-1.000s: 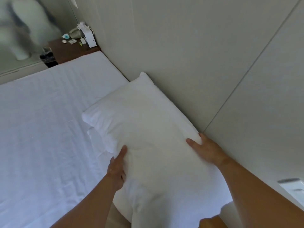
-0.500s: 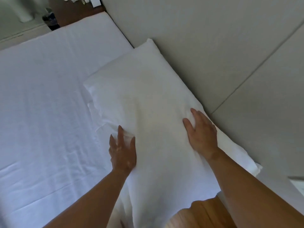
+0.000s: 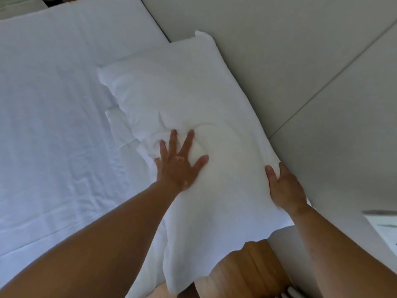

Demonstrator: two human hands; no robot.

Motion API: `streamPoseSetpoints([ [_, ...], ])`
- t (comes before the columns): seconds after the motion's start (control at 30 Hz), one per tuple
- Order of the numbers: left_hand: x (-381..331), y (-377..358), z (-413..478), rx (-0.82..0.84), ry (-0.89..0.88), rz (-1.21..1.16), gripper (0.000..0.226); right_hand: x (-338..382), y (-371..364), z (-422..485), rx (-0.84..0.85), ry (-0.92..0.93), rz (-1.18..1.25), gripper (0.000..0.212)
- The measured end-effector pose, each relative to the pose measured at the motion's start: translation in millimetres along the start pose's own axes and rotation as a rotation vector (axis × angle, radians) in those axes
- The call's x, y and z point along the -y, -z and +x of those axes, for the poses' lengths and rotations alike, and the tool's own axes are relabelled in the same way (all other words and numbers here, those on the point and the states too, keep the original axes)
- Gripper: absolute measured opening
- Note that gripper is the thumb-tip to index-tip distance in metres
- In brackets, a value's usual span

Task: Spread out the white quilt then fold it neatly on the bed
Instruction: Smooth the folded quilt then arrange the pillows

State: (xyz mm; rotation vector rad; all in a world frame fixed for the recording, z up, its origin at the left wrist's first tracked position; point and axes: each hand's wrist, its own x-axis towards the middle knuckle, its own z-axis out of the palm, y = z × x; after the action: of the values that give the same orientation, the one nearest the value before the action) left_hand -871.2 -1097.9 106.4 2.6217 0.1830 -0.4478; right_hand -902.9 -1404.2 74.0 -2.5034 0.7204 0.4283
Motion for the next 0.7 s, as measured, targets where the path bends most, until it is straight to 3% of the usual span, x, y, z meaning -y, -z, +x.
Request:
streamPoseSetpoints([
  [0.13,20.6,-15.6,-73.2,0.075,-0.039,0.01,0.083,27.4,-8.6,-55.6,-0.177,0.123,-0.097,0.072],
  [0.27,53.7,-31.0,-144.5,0.257,-0.161,0.084,0.081,37.5,-37.7,-138.7,-0.159,0.173,-0.088,0.082],
  [0.43,121.2,-22.5,-240.7,0.507,-0.149,0.071,0.07,22.1,-79.4,-249.3,0.19,0.266,-0.203,0.086],
  [0.57,236.8,-7.0,-330.7,0.569,0.125,0.017,0.071,35.3,-107.1,-330.4,0.526,0.265,-0.45,0.076],
  [0.7,354.2,10.6,-414.9,0.594,0.432,0.057,0.066,72.5,-146.0,-385.3,0.674,0.22,-0.479,0.068],
])
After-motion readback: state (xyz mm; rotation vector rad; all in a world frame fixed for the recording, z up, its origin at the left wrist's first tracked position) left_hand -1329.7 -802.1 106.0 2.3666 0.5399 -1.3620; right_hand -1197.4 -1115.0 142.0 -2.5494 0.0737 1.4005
